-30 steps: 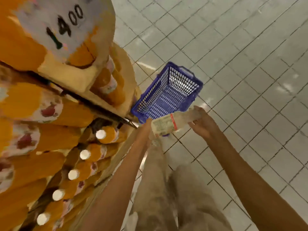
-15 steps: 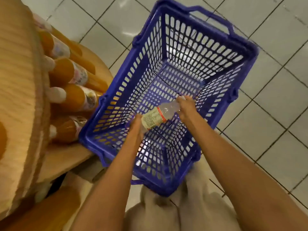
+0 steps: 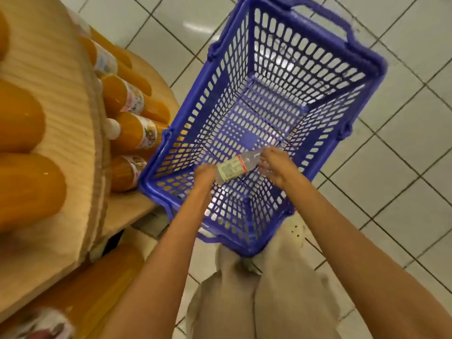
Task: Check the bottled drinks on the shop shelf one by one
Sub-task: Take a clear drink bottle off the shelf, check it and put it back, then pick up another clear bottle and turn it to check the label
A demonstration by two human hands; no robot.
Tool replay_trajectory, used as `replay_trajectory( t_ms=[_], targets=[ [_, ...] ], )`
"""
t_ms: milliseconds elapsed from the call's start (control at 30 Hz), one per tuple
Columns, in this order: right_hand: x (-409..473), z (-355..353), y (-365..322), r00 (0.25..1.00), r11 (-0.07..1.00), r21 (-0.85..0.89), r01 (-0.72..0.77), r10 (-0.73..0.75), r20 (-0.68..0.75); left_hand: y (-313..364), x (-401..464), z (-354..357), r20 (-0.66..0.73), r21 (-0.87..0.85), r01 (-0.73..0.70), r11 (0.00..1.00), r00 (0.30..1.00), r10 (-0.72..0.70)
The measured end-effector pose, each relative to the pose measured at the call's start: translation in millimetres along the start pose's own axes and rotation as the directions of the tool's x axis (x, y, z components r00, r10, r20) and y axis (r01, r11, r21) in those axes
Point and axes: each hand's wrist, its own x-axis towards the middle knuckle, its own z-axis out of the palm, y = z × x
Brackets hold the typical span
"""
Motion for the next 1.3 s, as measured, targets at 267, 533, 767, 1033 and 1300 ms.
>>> replay_trajectory(
  t_ms=[267,533,767,1033,1300],
  targets=[
    [-454.4,-136.4,-30.0,0.906,0.912,0.116,0.393,-0.405,0.119,63.4,-434.7,-111.3,0.161,-0.076,-0.454,0.888,0.873,0.461],
    [-751.0,-221.2,126.8,0.870,0.766,0.420,0.487,-0.467,-0.158,-8.2,-711.4,-148.1,0.801,0.223,-0.571,0.790,0.569,0.185],
    [-830.3,-238.9,338.8,0.830,0.498,0.725,0.476,0.017,-0.557,-95.3,-768.1,-47.2,0.787,0.613,-0.685,0.394,0.573,-0.229],
    [-885.7,-313.0,543.7,0.589,0.260,0.691,0.674,0.376,-0.716,-353.3,-926.8,119.4,0.827,0.206,-0.964,-0.166,0.262,-0.497],
    [-938.0,-484.8,689.5,0.461,0.112,0.590,0.800,0.514,-0.723,-521.5,-1039.2,217.1,0.780,0.150,-0.960,-0.237,0.262,-0.569]
  ],
)
